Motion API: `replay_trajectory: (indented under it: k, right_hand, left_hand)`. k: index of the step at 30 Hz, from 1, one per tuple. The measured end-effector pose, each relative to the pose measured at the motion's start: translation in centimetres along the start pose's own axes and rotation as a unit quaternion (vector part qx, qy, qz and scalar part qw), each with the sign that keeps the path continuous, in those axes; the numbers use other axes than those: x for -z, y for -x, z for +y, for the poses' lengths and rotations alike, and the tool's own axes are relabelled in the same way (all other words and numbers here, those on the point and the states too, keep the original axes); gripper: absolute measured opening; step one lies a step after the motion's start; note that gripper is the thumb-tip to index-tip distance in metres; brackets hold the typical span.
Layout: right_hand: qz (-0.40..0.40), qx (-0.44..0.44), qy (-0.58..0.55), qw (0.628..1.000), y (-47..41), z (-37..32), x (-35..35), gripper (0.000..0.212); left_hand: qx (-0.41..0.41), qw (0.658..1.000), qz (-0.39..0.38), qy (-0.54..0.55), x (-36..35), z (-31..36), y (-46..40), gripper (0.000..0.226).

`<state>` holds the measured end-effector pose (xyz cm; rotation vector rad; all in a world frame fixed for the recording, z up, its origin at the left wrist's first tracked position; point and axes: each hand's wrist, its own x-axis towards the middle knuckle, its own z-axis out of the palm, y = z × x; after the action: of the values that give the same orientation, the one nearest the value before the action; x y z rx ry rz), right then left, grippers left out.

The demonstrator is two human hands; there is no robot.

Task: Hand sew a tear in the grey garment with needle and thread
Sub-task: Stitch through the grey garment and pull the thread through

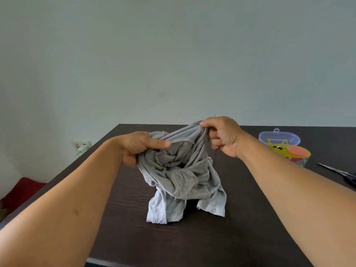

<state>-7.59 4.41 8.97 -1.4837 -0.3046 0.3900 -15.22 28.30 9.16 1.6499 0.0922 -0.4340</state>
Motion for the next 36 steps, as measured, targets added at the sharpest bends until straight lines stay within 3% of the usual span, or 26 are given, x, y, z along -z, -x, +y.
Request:
replay_trajectory:
  k: [2,5,6,11,14,18,20,24,32,36]
  right_hand:
    - [-0.007,0.009,-0.013,1.0,0.1,-1.2,-0.2,0.04]
    - [0.013,0.027,-0.041,0.999,-0.1,-2.4,-0.3,0.04]
    - [0.03,0.028,-0.032,0.999,-0.3,-2.5,-0.2,0.04]
    - [0.102,-0.015,0.159,0.982,-1.2,1.1,0.3,0.023]
    - [0.109,-0.021,0.224,0.968,-0.6,3.7,0.2,0.015]
    - [0.149,0.044,0.189,0.97,0.3,5.4,-0.3,0.016]
    - [0.155,0.09,0.139,0.974,1.3,5.4,-1.3,0.006]
    - [0.107,0.143,0.075,0.981,3.2,6.1,-3.3,0.014]
    - [0.001,0.178,0.193,0.965,4.2,7.7,-5.4,0.008]
    - [0.011,0.141,0.153,0.978,4.1,7.2,-6.1,0.005]
  left_hand:
    - [-0.032,0.999,-0.014,0.021,0.1,0.7,0.1,0.08]
    - [-0.083,0.99,-0.018,0.109,-0.3,1.3,0.2,0.025]
    - [-0.095,0.985,-0.016,0.14,-0.4,1.2,0.1,0.019]
    - [-0.082,0.972,0.018,0.219,-1.4,-1.7,-0.5,0.037]
    - [-0.062,0.97,0.049,0.229,-2.7,-3.8,-0.8,0.033]
    - [-0.048,0.958,0.069,0.275,-3.5,-5.2,-1.4,0.046]
    - [-0.067,0.948,0.073,0.302,-3.6,-5.3,-1.4,0.044]
    - [-0.101,0.939,0.068,0.321,-4.0,-5.2,-1.5,0.032]
    - [-0.115,0.932,0.055,0.339,-4.8,-5.0,-1.1,0.033]
    - [-0.119,0.928,0.046,0.35,-4.8,-5.3,-0.9,0.037]
